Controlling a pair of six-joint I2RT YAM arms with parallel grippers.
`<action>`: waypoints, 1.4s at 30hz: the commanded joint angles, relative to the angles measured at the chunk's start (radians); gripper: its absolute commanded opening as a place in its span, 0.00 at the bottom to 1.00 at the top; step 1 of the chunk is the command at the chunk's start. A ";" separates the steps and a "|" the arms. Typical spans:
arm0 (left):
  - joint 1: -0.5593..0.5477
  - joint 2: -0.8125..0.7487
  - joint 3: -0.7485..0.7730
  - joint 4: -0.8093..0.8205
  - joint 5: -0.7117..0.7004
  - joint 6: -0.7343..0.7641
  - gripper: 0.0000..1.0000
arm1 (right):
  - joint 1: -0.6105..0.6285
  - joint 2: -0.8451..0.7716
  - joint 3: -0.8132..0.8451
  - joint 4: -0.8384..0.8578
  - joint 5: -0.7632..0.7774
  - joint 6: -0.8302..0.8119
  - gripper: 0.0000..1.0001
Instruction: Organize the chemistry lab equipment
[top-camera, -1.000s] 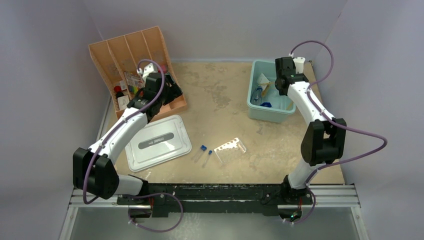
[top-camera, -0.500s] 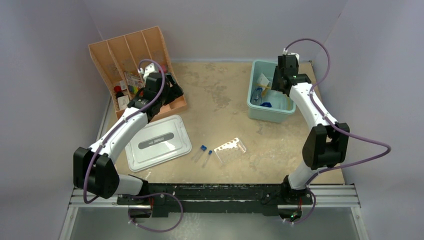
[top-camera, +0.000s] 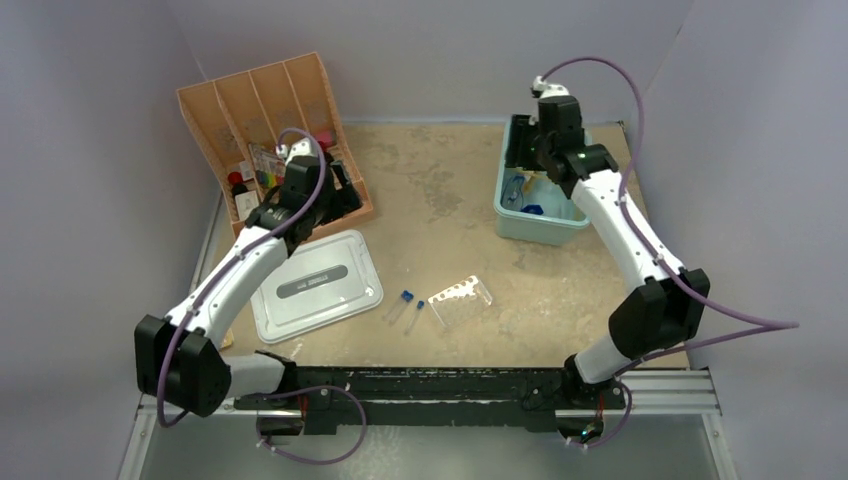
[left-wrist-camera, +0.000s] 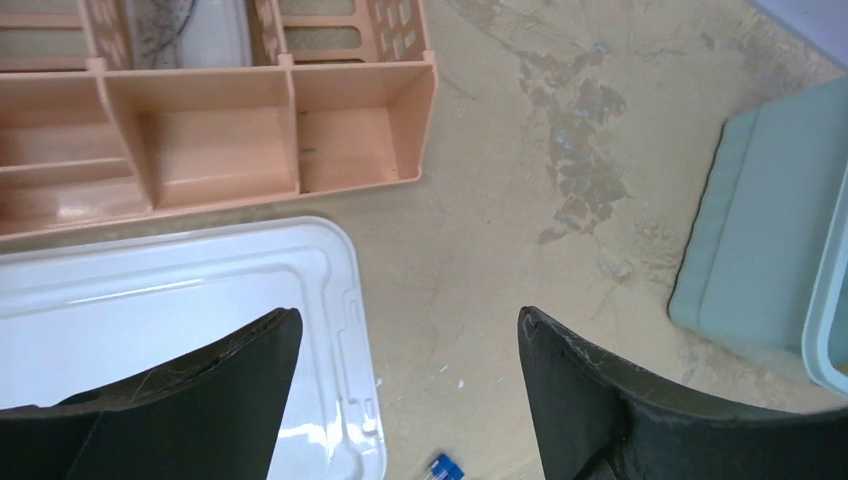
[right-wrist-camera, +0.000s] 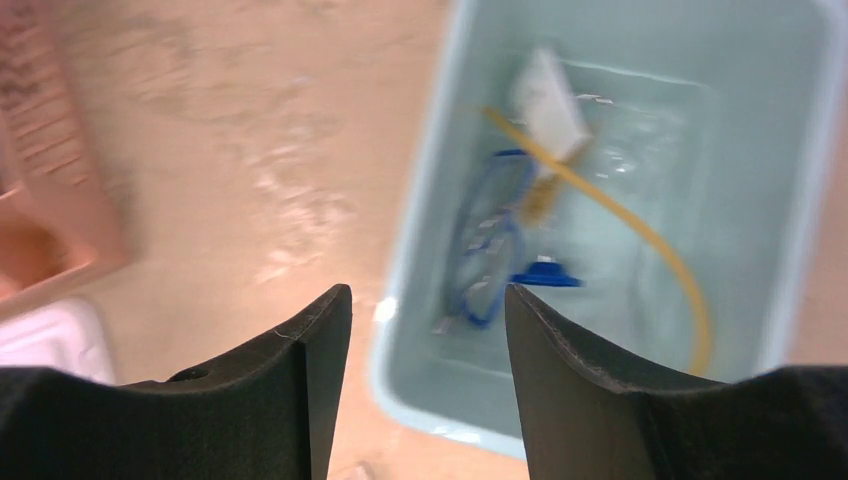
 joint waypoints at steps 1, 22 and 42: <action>0.005 -0.114 -0.048 -0.068 -0.056 0.051 0.77 | 0.140 -0.011 0.040 0.029 -0.046 0.061 0.60; 0.002 -0.294 -0.294 -0.084 0.080 -0.051 0.67 | 0.613 0.223 -0.204 0.063 -0.075 0.181 0.64; -0.261 -0.136 -0.371 0.107 0.242 -0.049 0.60 | 0.616 -0.284 -0.618 -0.324 0.030 0.518 0.62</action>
